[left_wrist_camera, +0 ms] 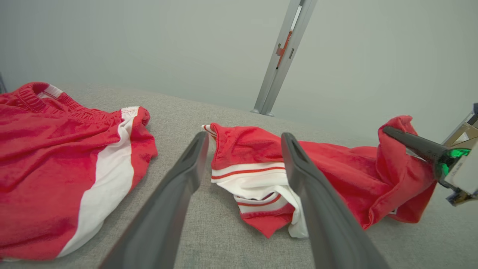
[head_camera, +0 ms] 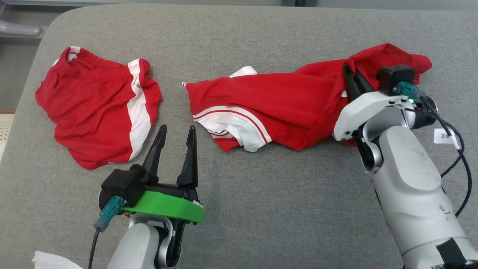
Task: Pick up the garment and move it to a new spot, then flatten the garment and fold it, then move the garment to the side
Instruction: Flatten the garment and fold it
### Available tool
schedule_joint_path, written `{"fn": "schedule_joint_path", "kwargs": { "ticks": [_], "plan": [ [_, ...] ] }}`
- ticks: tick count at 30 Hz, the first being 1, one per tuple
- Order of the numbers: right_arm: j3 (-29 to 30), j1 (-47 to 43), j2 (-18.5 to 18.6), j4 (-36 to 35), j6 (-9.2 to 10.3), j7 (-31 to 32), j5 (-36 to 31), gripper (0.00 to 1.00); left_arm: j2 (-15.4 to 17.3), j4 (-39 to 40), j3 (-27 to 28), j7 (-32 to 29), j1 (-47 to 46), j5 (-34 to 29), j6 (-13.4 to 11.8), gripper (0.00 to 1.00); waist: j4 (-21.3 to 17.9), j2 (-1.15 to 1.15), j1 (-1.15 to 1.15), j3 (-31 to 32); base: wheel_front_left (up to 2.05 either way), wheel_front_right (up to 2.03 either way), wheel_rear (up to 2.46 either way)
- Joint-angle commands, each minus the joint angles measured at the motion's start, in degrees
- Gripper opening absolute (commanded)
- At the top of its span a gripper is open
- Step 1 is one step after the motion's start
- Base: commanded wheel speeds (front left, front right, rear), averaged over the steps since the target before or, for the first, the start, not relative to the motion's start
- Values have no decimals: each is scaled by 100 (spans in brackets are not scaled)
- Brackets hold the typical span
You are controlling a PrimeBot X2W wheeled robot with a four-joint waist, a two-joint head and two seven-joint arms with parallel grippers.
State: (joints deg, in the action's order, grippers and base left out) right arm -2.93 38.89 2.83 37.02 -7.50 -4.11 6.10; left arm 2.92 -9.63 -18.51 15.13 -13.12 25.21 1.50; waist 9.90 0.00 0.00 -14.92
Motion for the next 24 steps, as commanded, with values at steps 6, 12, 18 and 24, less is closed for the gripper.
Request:
{"fn": "schedule_joint_path", "kwargs": {
  "ticks": [6, 12, 18, 24],
  "plan": [
    [-556, 404, 20, 472, 2, -290, 263, 100, 0, 113, -66, 3, -61, 173, -110, 100, 167, 0, 0, -105, 0, 0, 0],
    [-431, 145, 23, 192, 2, -685, 376, 100, 0, 194, -48, 2, 45, 154, -162, 100, -63, 0, 0, -24, 0, 0, 0],
    [118, -324, 21, -195, 2, -446, 21, 100, 1, 246, -51, 3, 82, 104, -170, 100, -262, 0, 0, -73, 0, 0, 0],
    [-224, -386, 24, -425, 2, 46, -114, 100, 1, 235, -126, 2, -17, 133, -153, 100, -217, 0, 0, -156, 0, 0, 0]
  ]
}}
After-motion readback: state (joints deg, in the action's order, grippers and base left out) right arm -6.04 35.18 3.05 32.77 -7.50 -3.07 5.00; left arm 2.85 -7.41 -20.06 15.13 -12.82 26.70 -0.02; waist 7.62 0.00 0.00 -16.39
